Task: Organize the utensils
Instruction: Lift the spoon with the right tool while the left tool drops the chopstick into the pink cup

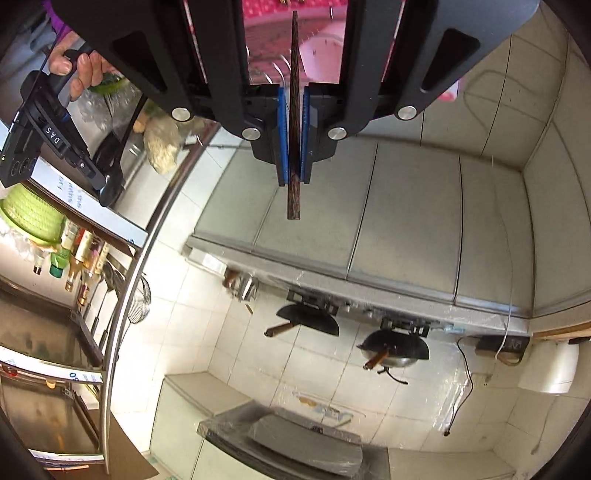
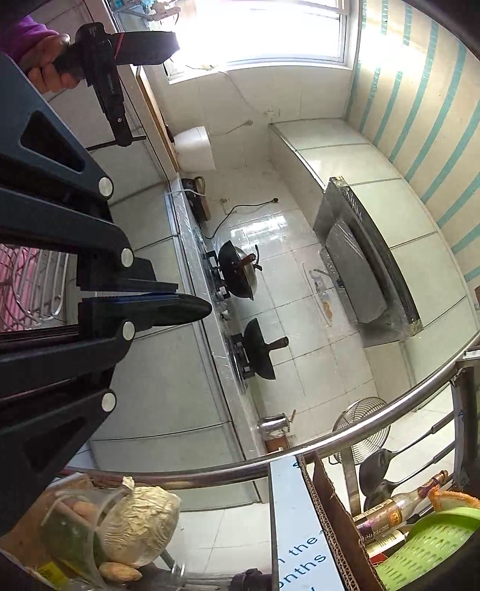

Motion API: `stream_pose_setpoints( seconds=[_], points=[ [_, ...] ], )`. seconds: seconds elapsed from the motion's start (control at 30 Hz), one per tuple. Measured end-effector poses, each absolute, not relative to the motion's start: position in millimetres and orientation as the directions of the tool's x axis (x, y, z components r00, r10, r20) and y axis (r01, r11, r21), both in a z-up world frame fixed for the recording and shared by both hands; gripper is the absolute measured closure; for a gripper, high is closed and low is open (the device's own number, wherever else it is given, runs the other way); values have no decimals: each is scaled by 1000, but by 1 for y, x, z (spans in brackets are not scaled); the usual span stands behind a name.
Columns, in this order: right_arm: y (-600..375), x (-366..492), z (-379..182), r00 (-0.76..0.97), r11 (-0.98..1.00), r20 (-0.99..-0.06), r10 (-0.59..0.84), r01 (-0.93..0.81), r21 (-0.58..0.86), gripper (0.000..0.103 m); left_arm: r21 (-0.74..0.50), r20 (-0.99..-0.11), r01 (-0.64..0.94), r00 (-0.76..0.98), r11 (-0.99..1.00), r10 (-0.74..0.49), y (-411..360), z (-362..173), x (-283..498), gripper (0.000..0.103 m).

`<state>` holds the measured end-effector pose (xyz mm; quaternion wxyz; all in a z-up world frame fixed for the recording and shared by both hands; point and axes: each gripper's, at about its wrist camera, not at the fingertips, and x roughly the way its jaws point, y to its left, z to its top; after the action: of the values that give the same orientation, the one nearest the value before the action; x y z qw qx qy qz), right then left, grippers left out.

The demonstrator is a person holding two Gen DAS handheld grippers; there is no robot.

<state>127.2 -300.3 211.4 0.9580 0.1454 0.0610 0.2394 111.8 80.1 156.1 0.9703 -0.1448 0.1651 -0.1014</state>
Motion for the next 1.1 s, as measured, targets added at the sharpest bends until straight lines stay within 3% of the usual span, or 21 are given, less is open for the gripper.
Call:
stream_pose_setpoints(
  seconds=[0.2, 0.33, 0.87, 1.0, 1.03, 1.1],
  points=[
    [-302, 160, 187, 892, 861, -42, 451, -422, 282, 102, -215, -250, 117, 953, 970, -170, 69, 137, 133, 98],
    [-303, 172, 157, 888, 863, -101, 449, -400, 309, 102, -169, -254, 106, 956, 980, -147, 63, 111, 139, 98],
    [-312, 159, 91, 816, 898, -413, 405, -271, 346, 100, -250, -476, 105, 853, 962, -217, 64, 33, 148, 97],
    [-311, 163, 91, 788, 904, -468, 399, -253, 345, 88, -273, -493, 103, 839, 957, -231, 67, 35, 150, 94],
    [-311, 163, 91, 781, 905, -481, 397, -248, 344, 81, -273, -503, 100, 833, 957, -231, 68, 35, 152, 90],
    [-312, 163, 93, 774, 908, -498, 391, -235, 348, 76, -279, -517, 86, 826, 957, -225, 71, 38, 153, 79]
  ],
)
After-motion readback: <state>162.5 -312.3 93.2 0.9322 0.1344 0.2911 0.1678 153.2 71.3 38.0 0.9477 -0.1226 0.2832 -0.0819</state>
